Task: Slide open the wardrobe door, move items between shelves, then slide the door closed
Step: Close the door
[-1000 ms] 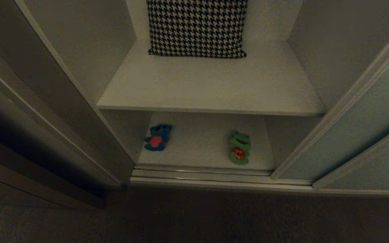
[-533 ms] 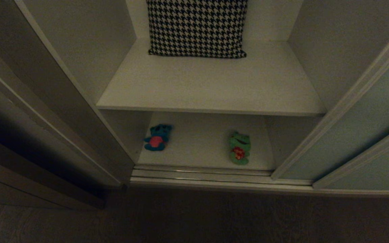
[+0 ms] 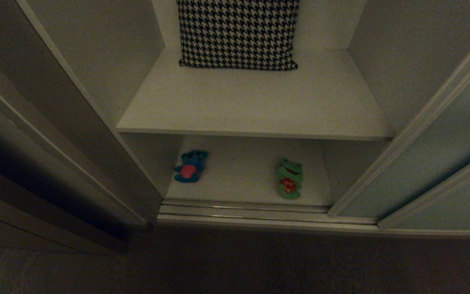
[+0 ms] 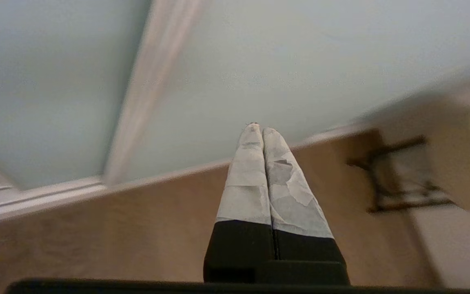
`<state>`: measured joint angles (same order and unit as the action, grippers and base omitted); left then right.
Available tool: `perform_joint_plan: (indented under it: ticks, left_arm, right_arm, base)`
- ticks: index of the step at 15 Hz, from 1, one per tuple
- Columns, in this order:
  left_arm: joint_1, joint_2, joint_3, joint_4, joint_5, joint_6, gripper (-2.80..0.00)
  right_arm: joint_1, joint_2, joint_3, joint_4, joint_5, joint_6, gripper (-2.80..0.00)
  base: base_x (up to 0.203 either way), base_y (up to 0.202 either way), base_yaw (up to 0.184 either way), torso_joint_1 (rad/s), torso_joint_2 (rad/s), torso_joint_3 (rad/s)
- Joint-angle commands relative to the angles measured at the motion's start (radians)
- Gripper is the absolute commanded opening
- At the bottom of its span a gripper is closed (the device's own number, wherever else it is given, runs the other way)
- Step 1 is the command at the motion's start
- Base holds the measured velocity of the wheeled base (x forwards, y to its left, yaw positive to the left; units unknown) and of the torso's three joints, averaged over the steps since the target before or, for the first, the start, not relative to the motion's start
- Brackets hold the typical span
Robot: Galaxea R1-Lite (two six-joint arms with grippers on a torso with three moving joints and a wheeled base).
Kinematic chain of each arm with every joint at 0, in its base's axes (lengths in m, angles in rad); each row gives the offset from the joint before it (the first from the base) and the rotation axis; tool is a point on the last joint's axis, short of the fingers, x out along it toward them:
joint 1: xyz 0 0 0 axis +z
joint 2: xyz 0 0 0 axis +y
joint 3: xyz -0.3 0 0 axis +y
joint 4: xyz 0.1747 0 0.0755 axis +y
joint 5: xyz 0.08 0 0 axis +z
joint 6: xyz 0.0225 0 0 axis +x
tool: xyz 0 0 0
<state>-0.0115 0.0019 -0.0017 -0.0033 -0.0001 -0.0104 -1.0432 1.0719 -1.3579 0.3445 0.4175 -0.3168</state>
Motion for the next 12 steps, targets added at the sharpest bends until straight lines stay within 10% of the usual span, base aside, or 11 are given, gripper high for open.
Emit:
perform_joint_plan:
  ticks: [1, 6, 12]
  left_arm:
    - [0.001, 0.001, 0.000, 0.000, 0.000, 0.000, -2.80]
    - [-0.001, 0.001, 0.000, 0.000, 0.000, 0.000, -2.80]
    - [0.001, 0.001, 0.000, 0.000, 0.000, 0.000, -2.80]
  right_arm:
    - [-0.037, 0.078, -0.034, 0.001, 0.156, 0.024, -2.80]
    - [-0.064, 0.212, -0.130, -0.012, 0.338, 0.206, -2.80]
    - [-0.056, 0.309, -0.158, -0.174, 0.346, 0.280, -2.80]
  base:
    - [0.000, 0.000, 0.000, 0.000, 0.00, 0.000]
    - [0.000, 0.000, 0.000, 0.000, 0.00, 0.000]
    - [0.000, 0.000, 0.000, 0.000, 0.00, 0.000]
